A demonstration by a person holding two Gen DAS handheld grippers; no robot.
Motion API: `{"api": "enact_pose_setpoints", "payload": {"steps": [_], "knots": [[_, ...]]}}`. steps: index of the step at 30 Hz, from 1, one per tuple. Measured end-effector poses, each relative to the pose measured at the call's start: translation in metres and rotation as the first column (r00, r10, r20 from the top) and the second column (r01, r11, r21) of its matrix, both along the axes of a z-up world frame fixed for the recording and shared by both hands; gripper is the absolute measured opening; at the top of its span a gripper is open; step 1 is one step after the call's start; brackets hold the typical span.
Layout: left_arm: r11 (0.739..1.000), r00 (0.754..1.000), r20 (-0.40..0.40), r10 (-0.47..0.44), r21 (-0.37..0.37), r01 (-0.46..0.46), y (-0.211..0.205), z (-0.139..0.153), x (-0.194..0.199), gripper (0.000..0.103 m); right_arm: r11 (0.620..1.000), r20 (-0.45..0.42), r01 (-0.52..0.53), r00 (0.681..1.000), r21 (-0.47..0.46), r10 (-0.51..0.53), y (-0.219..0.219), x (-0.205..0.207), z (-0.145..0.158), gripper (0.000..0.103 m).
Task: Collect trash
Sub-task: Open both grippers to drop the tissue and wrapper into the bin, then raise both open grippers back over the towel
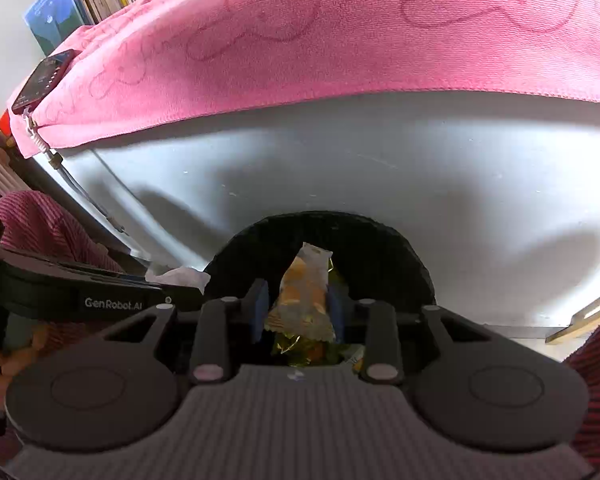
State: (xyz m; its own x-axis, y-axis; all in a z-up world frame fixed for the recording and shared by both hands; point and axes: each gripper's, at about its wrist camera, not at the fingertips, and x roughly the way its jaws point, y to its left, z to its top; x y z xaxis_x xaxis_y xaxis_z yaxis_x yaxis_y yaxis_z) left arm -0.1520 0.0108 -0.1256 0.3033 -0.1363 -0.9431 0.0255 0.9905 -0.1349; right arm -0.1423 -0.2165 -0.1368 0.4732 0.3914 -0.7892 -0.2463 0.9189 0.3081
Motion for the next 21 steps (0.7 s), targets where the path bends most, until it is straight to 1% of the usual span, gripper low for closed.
{"api": "enact_pose_setpoints", "payload": {"steps": [2, 3, 4, 6, 9, 11, 13, 15, 17, 21], "knots": [[1.000, 1.000, -0.001, 0.003, -0.012, -0.003, 0.001, 0.000, 0.000, 0.037, 1.000, 0.000, 0.003, 1.000, 0.004, -0.003, -0.001, 0.000, 0.000, 0.059], [1.000, 1.000, -0.001, 0.005, -0.013, -0.005, 0.001, 0.001, 0.001, 0.047, 1.000, 0.000, 0.002, 1.000, 0.008, -0.002, -0.001, 0.000, 0.000, 0.063], [1.000, 1.000, 0.004, 0.007, -0.010, -0.007, 0.001, 0.001, 0.001, 0.052, 1.000, 0.001, 0.003, 1.000, 0.009, -0.003, -0.002, 0.000, 0.001, 0.064], [1.000, 1.000, 0.020, 0.003, 0.006, -0.003, 0.000, 0.004, 0.000, 0.053, 1.000, 0.005, 0.005, 1.000, 0.011, -0.005, -0.002, 0.001, 0.001, 0.068], [0.999, 0.999, 0.044, -0.006, 0.035, 0.005, -0.003, 0.008, 0.000, 0.060, 1.000, 0.010, 0.008, 1.000, 0.016, -0.008, -0.003, 0.001, 0.003, 0.071], [0.999, 0.998, 0.065, -0.012, 0.044, 0.009, -0.004, 0.013, -0.001, 0.062, 1.000, 0.020, 0.007, 1.000, 0.021, -0.008, -0.004, 0.001, 0.006, 0.072], [0.999, 0.996, 0.092, -0.016, 0.048, 0.011, -0.004, 0.021, -0.001, 0.064, 1.000, 0.042, 0.002, 0.999, 0.022, -0.003, -0.006, 0.002, 0.012, 0.073], [0.999, 0.992, 0.124, -0.020, 0.036, 0.016, -0.003, 0.034, -0.001, 0.066, 1.000, 0.081, -0.015, 0.997, 0.023, 0.013, -0.008, 0.002, 0.024, 0.075], [0.999, 0.984, 0.177, -0.030, 0.017, 0.027, -0.001, 0.050, -0.001, 0.068, 0.999, 0.123, -0.033, 0.992, 0.042, 0.027, -0.011, 0.004, 0.038, 0.077], [0.999, 0.951, 0.307, -0.041, 0.000, 0.042, 0.003, 0.091, 0.002, 0.078, 0.990, 0.209, -0.064, 0.977, 0.123, 0.037, -0.026, 0.013, 0.072, 0.082]]}}
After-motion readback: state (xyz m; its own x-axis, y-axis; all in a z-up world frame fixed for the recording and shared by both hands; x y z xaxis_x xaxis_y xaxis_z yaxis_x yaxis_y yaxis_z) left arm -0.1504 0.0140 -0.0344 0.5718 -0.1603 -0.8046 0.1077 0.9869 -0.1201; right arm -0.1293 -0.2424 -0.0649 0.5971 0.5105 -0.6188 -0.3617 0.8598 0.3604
